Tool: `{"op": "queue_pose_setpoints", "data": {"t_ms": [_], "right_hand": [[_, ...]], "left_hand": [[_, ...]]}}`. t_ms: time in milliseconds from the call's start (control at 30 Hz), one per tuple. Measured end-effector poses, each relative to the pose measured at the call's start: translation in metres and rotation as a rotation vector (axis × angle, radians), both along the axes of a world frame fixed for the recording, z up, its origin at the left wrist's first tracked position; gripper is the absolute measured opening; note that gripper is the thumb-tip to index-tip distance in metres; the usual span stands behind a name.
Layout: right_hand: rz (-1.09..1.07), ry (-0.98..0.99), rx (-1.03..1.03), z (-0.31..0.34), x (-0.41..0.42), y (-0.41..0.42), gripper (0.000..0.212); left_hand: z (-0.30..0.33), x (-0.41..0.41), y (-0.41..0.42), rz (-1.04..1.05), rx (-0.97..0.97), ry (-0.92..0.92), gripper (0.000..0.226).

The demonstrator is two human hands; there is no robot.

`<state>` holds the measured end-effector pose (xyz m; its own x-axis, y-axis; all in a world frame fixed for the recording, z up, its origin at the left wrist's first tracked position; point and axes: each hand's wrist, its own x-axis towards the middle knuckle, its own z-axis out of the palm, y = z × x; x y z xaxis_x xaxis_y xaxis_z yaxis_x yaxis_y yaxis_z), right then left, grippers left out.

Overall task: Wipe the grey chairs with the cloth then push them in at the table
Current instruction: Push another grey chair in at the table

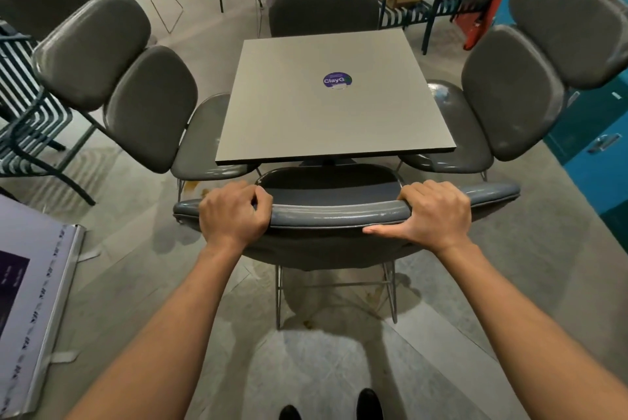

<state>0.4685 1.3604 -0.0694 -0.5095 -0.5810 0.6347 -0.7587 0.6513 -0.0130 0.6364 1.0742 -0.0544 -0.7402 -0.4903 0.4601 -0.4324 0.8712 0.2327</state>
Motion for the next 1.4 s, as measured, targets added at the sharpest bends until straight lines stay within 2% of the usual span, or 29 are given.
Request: {"op": "queue_pose_setpoints", "data": {"t_ms": [700, 1033, 1233, 1400], "right_hand": [[0.066, 0.053, -0.095, -0.011, -0.009, -0.003, 0.080], [0.060, 0.015, -0.070, -0.010, -0.004, 0.000, 0.080], [0.036, -0.040, 0.004, -0.006, -0.002, 0.001, 0.081], [-0.024, -0.225, 0.213, 0.008, 0.005, 0.006, 0.086]], "left_hand": [[-0.011, -0.005, -0.008, -0.005, -0.099, 0.096, 0.044], [-0.009, 0.000, -0.001, 0.019, -0.094, 0.088, 0.044], [-0.008, 0.002, 0.003, 0.036, -0.066, 0.080, 0.043], [-0.006, 0.006, 0.008, 0.026, 0.034, 0.032, 0.047]]}}
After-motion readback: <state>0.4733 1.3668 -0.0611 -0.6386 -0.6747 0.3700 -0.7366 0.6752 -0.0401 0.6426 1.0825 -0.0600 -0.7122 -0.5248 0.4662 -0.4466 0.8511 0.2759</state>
